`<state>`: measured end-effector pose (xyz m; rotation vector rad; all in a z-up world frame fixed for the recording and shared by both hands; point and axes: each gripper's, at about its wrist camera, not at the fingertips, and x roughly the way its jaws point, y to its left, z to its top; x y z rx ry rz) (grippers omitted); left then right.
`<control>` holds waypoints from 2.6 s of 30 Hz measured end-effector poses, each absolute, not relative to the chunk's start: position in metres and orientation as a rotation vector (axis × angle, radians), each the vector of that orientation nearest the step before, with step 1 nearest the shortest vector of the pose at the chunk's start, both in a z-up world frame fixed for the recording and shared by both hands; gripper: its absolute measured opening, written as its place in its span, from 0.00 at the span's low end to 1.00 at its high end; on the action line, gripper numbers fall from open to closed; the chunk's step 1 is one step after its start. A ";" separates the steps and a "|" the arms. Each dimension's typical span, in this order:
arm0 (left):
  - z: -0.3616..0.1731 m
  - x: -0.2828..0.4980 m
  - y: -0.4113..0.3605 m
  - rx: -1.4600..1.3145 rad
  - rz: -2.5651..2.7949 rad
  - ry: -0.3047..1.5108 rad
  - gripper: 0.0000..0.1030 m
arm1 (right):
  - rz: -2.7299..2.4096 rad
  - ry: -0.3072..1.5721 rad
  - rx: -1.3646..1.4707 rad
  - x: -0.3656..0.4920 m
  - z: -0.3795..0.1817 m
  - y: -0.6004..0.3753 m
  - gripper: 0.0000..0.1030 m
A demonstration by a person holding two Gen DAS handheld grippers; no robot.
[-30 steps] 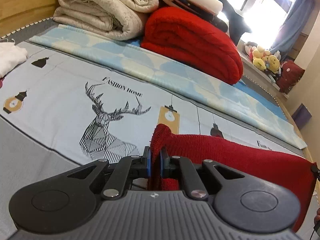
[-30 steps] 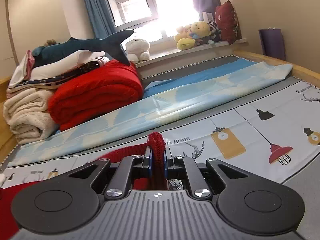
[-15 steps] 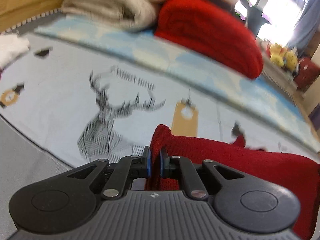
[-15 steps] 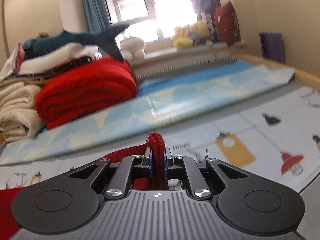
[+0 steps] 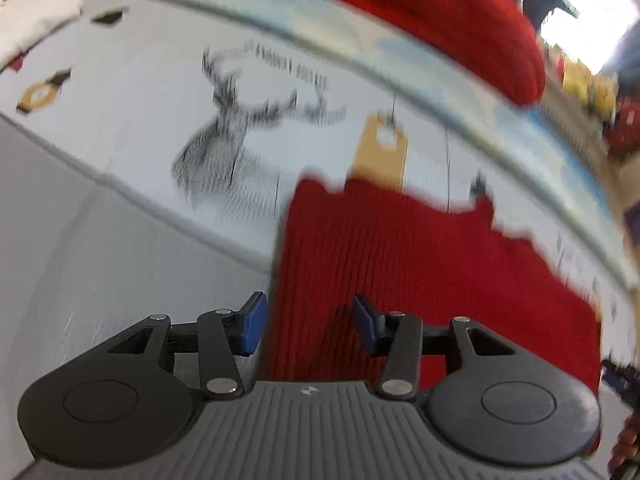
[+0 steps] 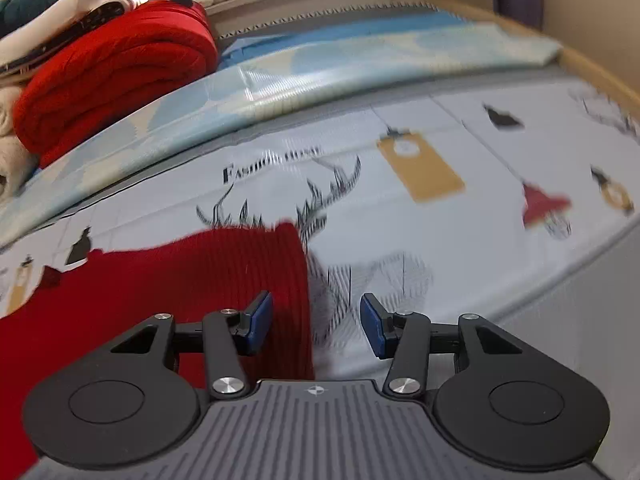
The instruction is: Fold small clothes
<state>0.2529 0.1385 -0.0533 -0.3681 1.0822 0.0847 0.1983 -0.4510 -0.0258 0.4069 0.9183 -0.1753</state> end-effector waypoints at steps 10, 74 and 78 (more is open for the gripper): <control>-0.065 0.184 0.130 -0.250 -0.047 1.253 0.47 | -0.117 1.111 0.577 0.117 -0.033 -0.466 0.56; -0.028 0.123 0.111 -0.134 -0.234 1.159 0.23 | 0.054 1.216 0.131 0.043 -0.011 -0.427 0.40; -0.035 0.127 0.110 -0.117 -0.198 1.209 0.23 | 0.047 1.221 0.126 0.043 -0.012 -0.427 0.40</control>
